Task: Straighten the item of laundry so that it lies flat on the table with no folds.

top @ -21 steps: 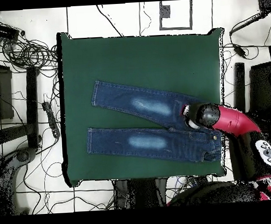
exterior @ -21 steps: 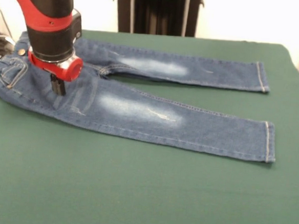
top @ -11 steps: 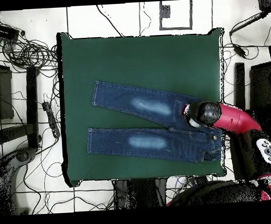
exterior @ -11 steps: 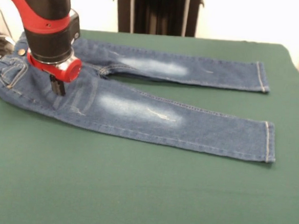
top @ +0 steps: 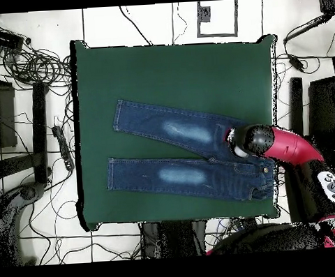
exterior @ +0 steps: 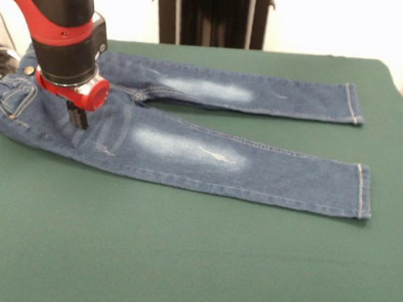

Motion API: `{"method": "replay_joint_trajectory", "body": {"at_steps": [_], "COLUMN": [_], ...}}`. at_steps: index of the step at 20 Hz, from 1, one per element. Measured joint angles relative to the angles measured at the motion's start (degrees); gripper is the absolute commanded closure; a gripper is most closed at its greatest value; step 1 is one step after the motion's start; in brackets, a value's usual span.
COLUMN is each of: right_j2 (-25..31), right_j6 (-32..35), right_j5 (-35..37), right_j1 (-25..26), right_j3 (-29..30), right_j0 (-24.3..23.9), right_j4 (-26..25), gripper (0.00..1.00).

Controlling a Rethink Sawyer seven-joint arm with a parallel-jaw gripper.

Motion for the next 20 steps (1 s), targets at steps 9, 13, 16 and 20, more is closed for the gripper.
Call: {"method": "replay_joint_trajectory", "body": {"at_steps": [9, 13, 16, 20], "right_j2": [3.00, 4.23, 4.90, 6.20], "right_j6": [0.00, 0.00, 0.01, 0.01], "right_j5": [5.04, 7.21, 8.31, 10.19], "right_j1": [0.75, 1.29, 1.50, 1.77], "right_j3": [-2.99, -4.57, -5.15, -6.24], "right_j0": [-1.61, -2.17, -2.58, -3.06], "right_j4": [-2.34, -3.12, -3.47, -4.83], "gripper": [1.00, 1.00, 1.00, 1.00]}}
